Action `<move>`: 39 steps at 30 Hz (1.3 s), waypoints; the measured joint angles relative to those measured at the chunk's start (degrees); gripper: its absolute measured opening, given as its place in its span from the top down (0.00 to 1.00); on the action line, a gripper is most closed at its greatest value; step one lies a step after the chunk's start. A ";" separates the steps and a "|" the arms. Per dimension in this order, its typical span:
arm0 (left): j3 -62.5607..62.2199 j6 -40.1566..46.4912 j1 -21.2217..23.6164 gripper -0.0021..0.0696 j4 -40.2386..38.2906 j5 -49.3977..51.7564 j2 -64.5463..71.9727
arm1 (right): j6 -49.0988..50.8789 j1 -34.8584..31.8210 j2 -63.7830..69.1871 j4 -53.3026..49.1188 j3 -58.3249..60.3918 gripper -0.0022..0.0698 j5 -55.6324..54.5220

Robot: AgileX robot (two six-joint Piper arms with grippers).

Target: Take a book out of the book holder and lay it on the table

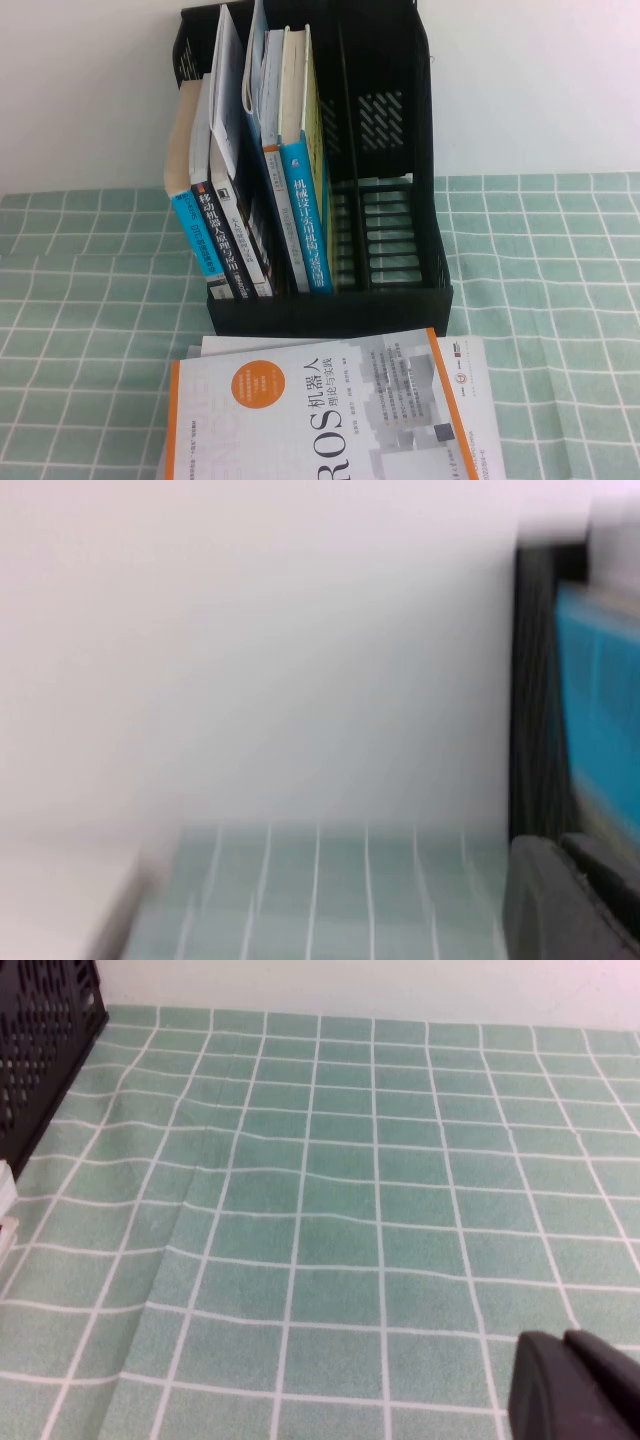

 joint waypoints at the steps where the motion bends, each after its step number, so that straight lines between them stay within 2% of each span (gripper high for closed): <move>1: 0.00 0.00 0.00 0.97 0.00 0.00 0.00 | 0.00 0.00 0.00 0.00 0.00 0.97 0.00; 6: 0.00 -0.10 0.00 0.97 0.00 -17.48 0.00 | 0.00 0.00 0.00 0.00 0.00 0.97 0.00; 11: 0.00 -0.52 0.00 0.97 -1.44 -27.40 0.00 | 0.00 0.00 0.00 0.00 0.00 0.97 0.00; 14: 0.00 -1.56 0.00 0.97 -3.96 -29.63 0.00 | 0.00 0.00 0.00 0.00 0.00 0.97 0.00; 26: 0.00 -8.68 0.00 0.97 -4.36 -29.87 0.00 | 0.00 0.00 0.00 0.00 0.00 0.97 0.00; 29: -0.58 -12.19 0.00 0.97 -0.87 -25.58 -0.04 | 0.00 0.00 0.00 0.00 0.00 0.97 0.00; 32: -4.55 -15.53 0.00 0.97 8.03 -17.12 -0.04 | 0.00 0.00 0.00 0.00 0.00 0.97 0.00; 34: -5.60 -18.07 0.00 0.97 13.26 -15.87 -0.04 | 0.00 0.00 0.00 0.00 0.00 0.97 0.00; 36: -5.29 -20.07 0.00 0.97 13.77 -14.78 0.94 | 0.00 0.00 0.00 0.00 0.00 0.97 0.00; 39: -2.22 -21.28 0.00 0.97 9.53 -12.37 1.86 | 0.00 0.00 0.00 0.00 0.00 0.97 0.00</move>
